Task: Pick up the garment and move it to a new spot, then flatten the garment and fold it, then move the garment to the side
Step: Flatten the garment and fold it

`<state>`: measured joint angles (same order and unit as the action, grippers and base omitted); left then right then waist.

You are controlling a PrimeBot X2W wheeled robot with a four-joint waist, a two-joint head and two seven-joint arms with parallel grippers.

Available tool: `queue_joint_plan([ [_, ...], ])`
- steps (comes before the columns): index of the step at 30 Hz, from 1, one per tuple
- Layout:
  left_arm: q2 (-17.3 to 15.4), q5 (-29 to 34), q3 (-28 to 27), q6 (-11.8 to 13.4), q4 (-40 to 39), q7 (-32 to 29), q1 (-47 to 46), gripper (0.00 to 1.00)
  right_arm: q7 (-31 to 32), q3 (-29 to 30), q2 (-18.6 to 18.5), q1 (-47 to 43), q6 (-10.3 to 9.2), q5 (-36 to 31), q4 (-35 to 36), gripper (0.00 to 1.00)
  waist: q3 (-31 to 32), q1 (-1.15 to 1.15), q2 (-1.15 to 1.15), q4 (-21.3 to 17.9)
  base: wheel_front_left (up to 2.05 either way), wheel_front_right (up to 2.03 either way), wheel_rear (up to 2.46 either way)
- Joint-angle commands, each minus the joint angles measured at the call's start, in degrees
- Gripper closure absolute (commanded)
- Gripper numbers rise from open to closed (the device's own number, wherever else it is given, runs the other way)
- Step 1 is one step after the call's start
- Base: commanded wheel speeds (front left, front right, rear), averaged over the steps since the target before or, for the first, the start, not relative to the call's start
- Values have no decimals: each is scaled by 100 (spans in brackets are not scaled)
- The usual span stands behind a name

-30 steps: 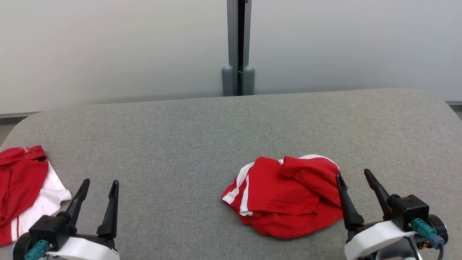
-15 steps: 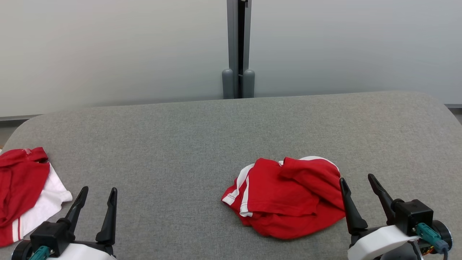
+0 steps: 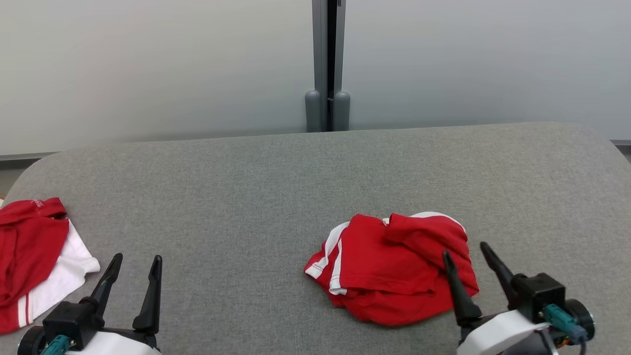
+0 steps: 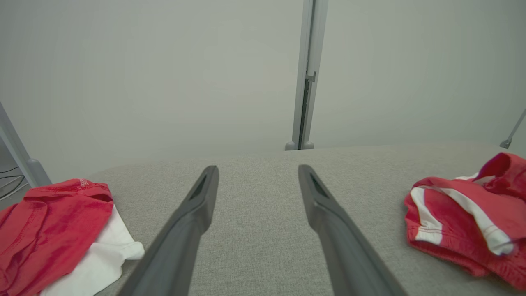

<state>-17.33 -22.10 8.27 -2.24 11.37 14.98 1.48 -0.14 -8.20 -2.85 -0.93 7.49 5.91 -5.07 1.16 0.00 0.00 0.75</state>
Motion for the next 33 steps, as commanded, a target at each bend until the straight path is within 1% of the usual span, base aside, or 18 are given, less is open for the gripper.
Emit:
queue_joint_plan([
  [1, -6, 39, 14, -23, -17, 26, -80, 0, 96, -247, -7, 77, 1, -62, -69, 0, -27, 0, 0, 37, 0, 0, 0],
  [2, -7, 38, 28, -25, -15, 26, -102, 0, 158, -402, -7, 86, 1, -81, -110, 0, -38, 0, 0, 55, 0, 0, 0],
  [3, -7, 38, 28, -25, -15, 26, -102, 0, 158, -402, -7, 86, 1, -81, -110, 0, -38, 0, 0, 55, 0, 0, 0],
  [6, 4, 37, 67, -46, -12, 22, -186, 0, 312, -904, -11, 172, 1, -121, -269, 0, -87, 0, 0, 125, 0, 0, 0],
  [7, 4, 37, 67, -46, -12, 22, -186, 0, 312, -904, -11, 172, 1, -121, -269, 0, -87, 0, 0, 125, 0, 0, 0],
  [8, 13, 38, 92, -60, -14, 20, -252, 0, 411, -1217, -11, 252, 1, -161, -411, 0, -140, 0, 0, 182, 0, 0, 0],
  [12, 42, 29, 142, -100, 3, 20, -385, 0, 481, -1704, -13, 490, 0, -295, -753, 0, -271, 0, 0, 300, 0, 0, 0],
  [15, 58, 17, 150, -123, 26, 22, -490, 0, 444, -1897, -12, 706, 1, -473, -1042, 0, -368, 0, 0, 366, 0, 0, 0],
  [20, 87, 26, 148, -186, 66, 24, -613, 0, 443, -1964, -14, 1008, 0, -845, -1494, 0, -487, 0, 0, 442, 0, 0, 0],
  [21, 97, 33, 141, -202, 74, 24, -630, 0, 404, -1961, -11, 1067, 0, -862, -1562, 29, -501, 0, 0, 450, 0, 0, 0],
  [22, 109, 39, 135, -218, 78, 24, -650, 0, 400, -1966, -11, 1112, 0, -890, -1632, 53, -513, 0, 0, 458, 0, 0, 0],
  [23, 115, 47, 126, -227, 80, 25, -666, 0, 384, -1969, -9, 1152, 0, -892, -1688, 76, -528, 0, 0, 465, 0, 0, 0],
  [24, 120, 60, 125, -238, 92, 25, -674, 0, 340, -1968, -11, 1184, 0, -866, -1719, 95, -540, 0, 0, 477, 0, 0, 0],
  [25, 124, 55, 118, -245, 95, 25, -688, 0, 318, -1969, -10, 1213, 0, -839, -1727, 100, -560, 0, 0, 485, 0, 0, 0],
  [33, 176, 119, 25, -325, 120, 25, -751, 0, 93, -2149, -11, 1395, 0, -582, -1559, 100, -623, 0, 0, 507, 0, 0, 0],
])
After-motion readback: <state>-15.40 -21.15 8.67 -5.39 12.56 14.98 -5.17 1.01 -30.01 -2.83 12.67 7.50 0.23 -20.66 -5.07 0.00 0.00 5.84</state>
